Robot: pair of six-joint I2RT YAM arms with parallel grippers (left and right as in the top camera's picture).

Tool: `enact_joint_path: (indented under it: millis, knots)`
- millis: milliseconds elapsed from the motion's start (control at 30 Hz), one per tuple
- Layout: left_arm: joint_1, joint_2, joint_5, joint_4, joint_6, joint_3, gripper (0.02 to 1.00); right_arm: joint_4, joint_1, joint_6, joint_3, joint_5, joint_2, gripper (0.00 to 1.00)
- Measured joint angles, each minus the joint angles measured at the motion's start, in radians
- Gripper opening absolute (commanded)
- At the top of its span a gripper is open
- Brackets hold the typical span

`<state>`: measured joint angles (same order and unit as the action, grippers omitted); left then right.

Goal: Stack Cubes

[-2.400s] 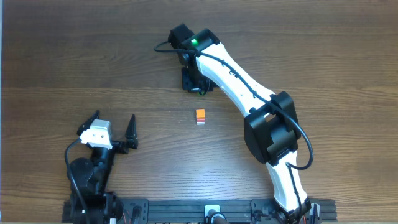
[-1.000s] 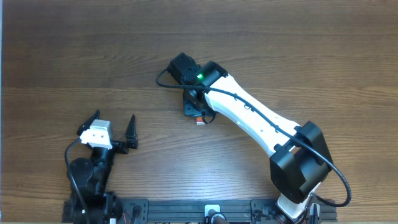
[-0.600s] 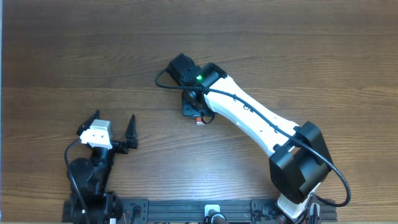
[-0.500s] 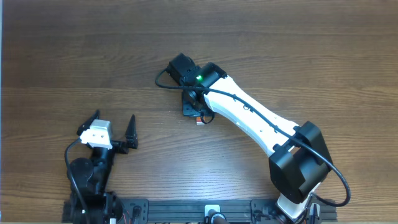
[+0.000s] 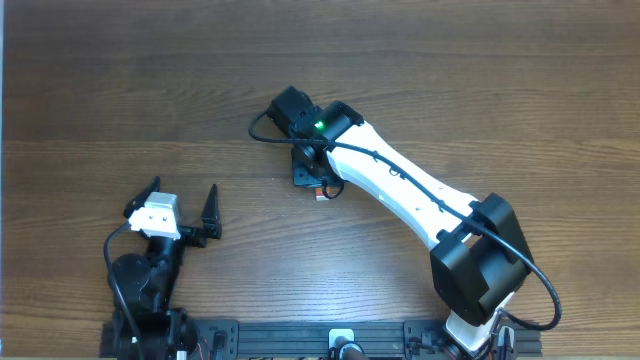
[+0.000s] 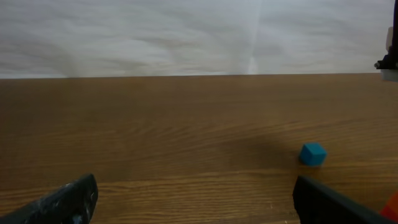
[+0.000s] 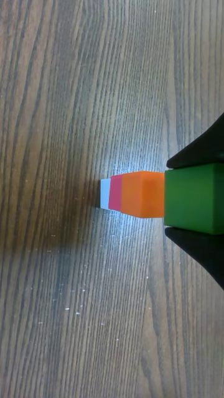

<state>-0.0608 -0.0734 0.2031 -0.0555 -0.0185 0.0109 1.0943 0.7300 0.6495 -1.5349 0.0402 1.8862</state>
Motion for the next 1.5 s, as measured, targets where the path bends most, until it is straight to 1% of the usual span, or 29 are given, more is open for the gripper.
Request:
enact_joint_path:
  millis: [300, 1267, 1500]
  knots:
    - [0.0, 0.0, 0.0, 0.0, 0.0, 0.0, 1.0, -0.005, -0.001, -0.003, 0.0, 0.0, 0.044, 0.224]
    - [0.0, 0.0, 0.0, 0.0, 0.0, 0.0, 1.0, -0.019, -0.01, -0.034, 0.0, 0.0, 0.046, 0.231]
    - [0.0, 0.0, 0.0, 0.0, 0.0, 0.0, 0.998, -0.019, -0.01, -0.047, 0.0, 0.0, 0.046, 0.279]
